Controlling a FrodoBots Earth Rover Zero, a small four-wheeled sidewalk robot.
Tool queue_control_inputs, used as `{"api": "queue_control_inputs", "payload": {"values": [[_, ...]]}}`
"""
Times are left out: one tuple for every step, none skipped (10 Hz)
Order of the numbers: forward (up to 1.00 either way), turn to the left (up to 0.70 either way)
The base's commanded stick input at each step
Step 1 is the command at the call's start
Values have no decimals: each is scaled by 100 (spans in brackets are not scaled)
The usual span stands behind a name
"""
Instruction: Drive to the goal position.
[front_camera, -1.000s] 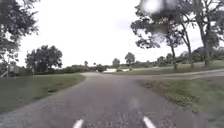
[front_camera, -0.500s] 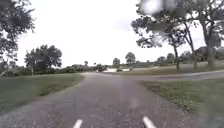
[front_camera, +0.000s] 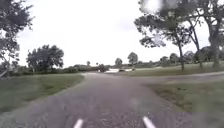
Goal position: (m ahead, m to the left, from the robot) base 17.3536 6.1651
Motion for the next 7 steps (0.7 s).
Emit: {"api": "queue_control_inputs", "payload": {"values": [[70, 0], [70, 0], [70, 0], [70, 0], [70, 0], [70, 0], [70, 0]]}}
